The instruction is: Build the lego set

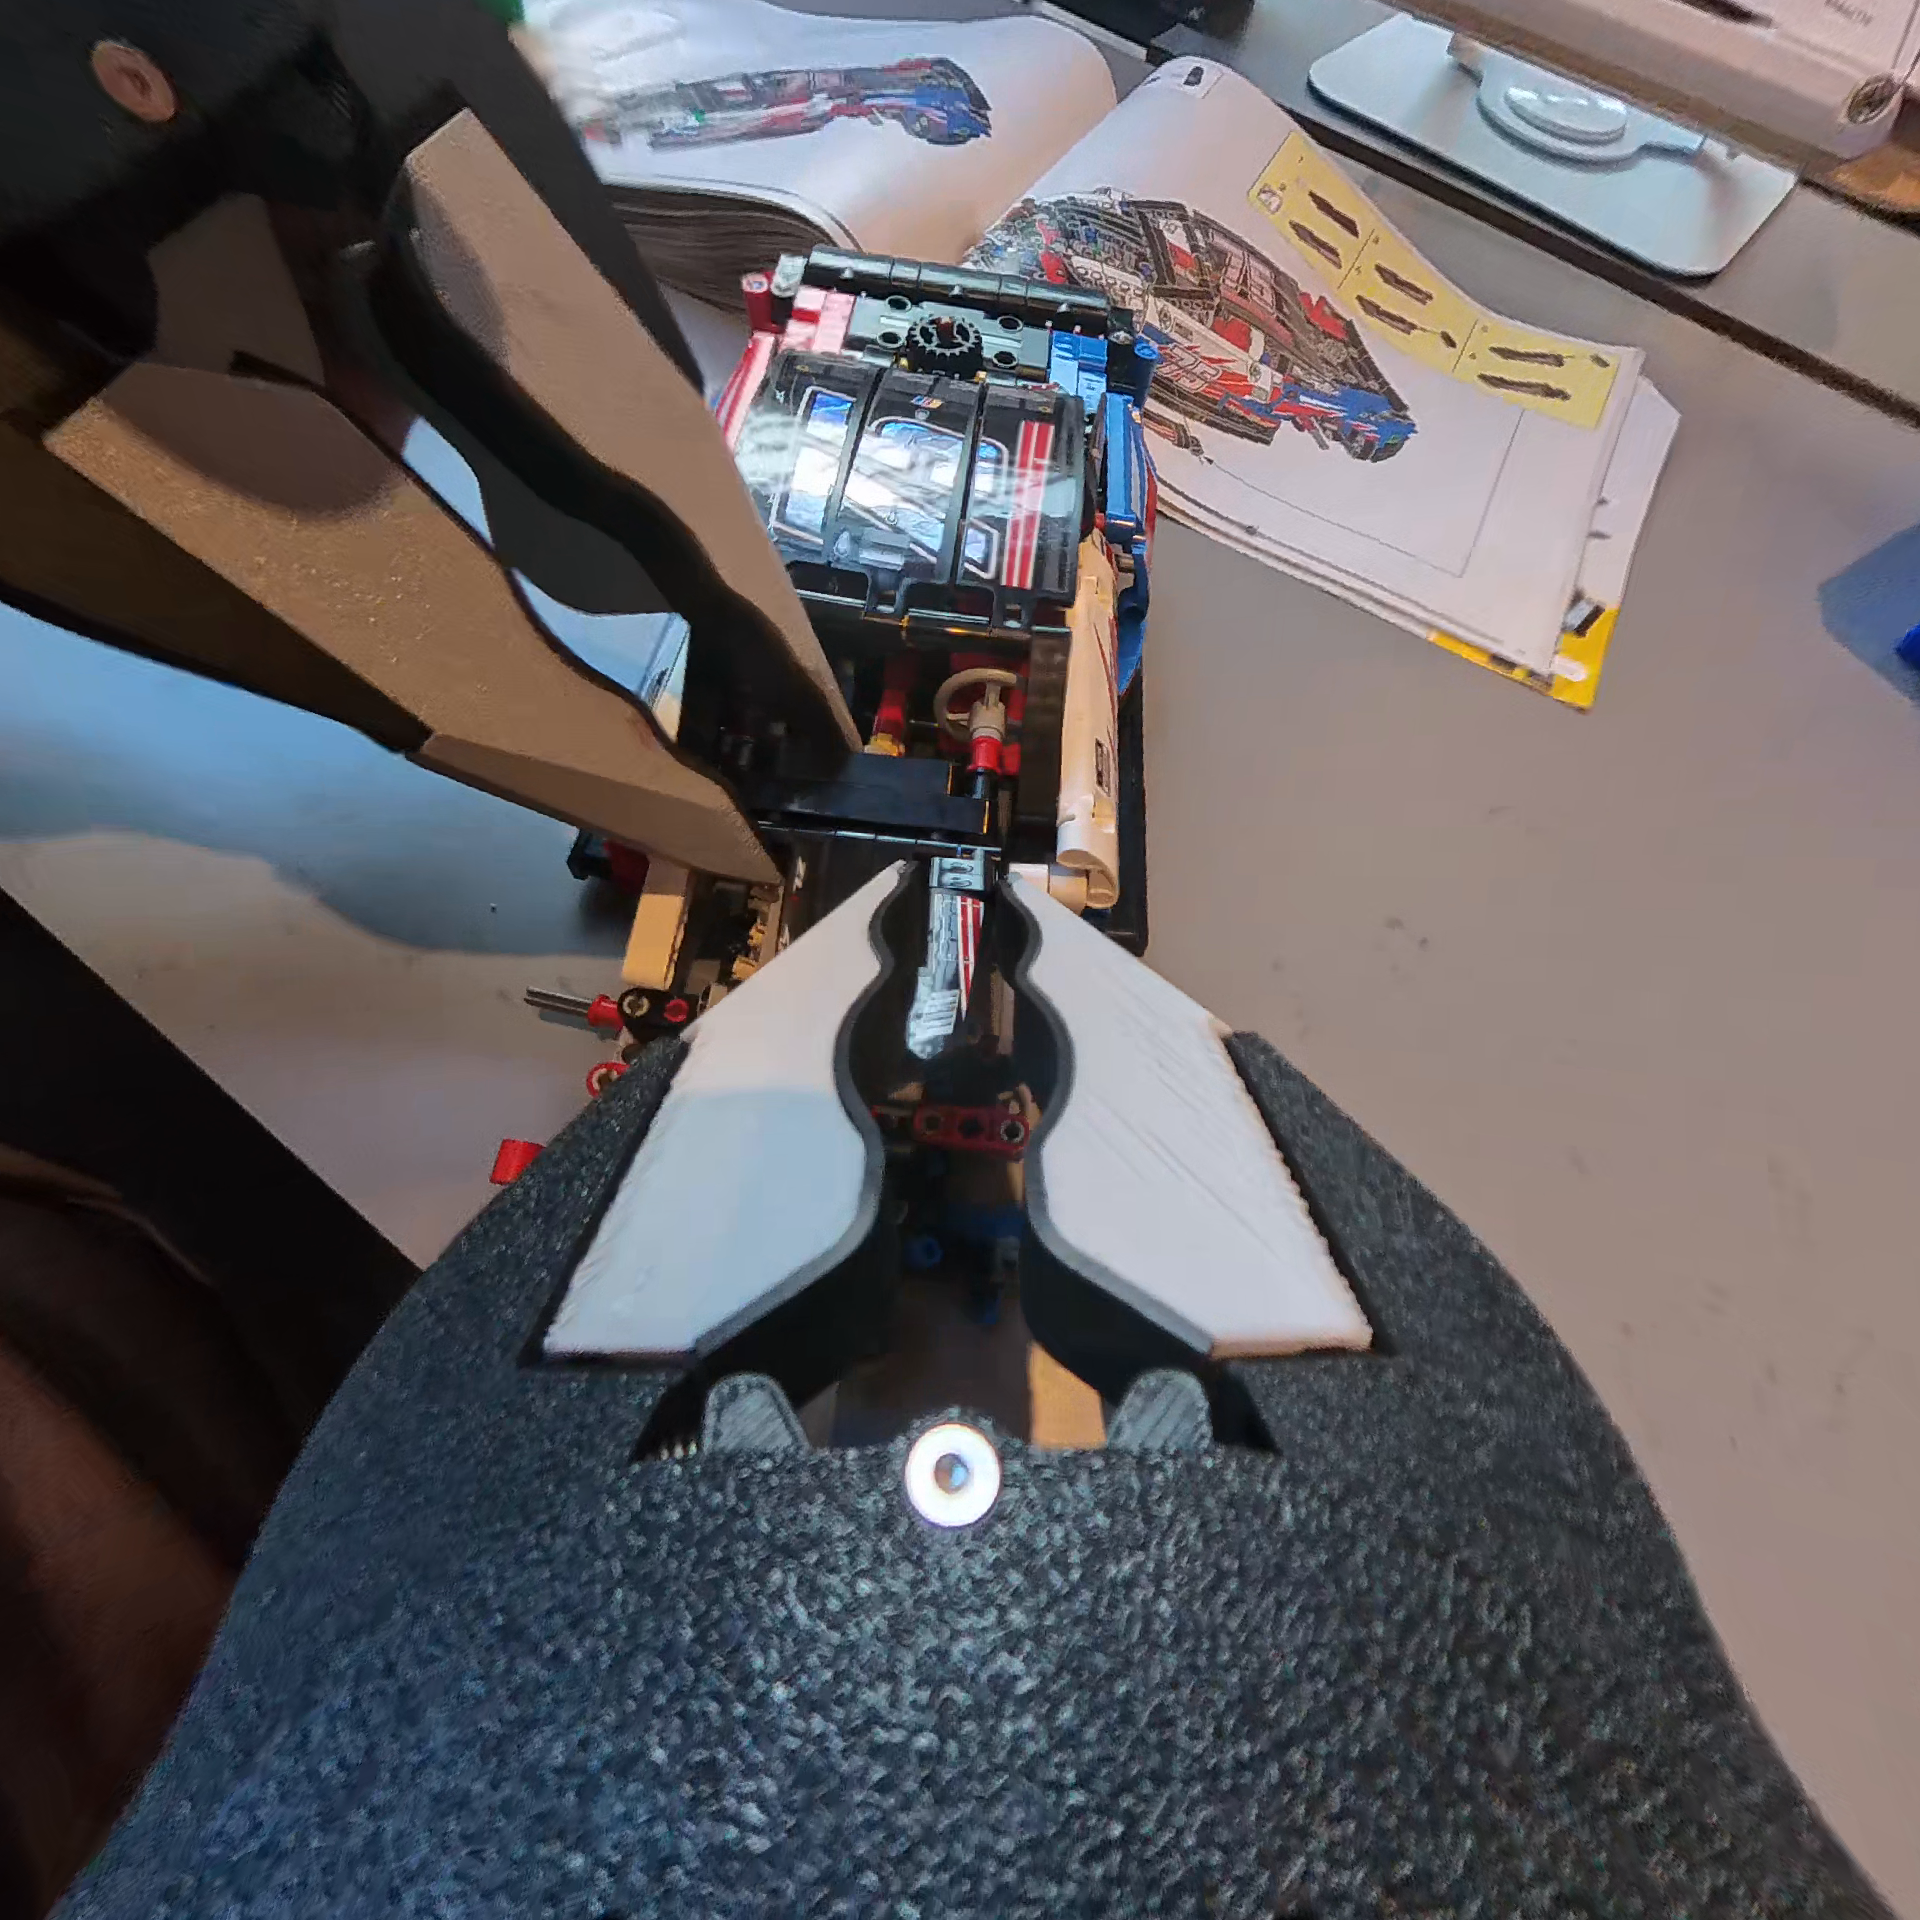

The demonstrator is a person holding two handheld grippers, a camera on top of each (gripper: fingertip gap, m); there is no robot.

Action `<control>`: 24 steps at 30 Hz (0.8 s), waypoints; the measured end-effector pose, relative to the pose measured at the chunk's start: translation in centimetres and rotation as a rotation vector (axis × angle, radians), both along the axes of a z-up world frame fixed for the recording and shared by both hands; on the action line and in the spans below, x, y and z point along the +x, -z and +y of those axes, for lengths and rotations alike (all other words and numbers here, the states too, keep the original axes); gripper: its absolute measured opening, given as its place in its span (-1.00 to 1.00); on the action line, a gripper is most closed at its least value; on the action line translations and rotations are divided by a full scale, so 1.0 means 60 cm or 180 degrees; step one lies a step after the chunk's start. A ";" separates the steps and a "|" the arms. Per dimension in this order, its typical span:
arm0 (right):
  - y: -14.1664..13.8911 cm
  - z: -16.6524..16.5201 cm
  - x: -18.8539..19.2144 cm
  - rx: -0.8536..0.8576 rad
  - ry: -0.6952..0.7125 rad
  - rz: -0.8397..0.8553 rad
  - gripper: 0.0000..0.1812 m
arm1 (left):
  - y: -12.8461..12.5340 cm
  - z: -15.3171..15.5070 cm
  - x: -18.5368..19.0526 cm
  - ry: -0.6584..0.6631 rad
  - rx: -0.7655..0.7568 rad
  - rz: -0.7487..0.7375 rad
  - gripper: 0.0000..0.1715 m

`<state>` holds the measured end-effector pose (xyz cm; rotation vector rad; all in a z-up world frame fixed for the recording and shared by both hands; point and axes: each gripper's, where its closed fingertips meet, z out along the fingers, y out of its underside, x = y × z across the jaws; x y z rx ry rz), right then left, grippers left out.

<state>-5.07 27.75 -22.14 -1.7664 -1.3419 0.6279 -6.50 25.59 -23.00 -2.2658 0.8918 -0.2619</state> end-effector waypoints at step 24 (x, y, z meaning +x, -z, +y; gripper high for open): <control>-0.002 -0.029 0.017 -0.1440 -0.0190 0.0271 -0.81 | 0.000 -0.006 -0.004 0.0015 0.0022 0.0034 -0.71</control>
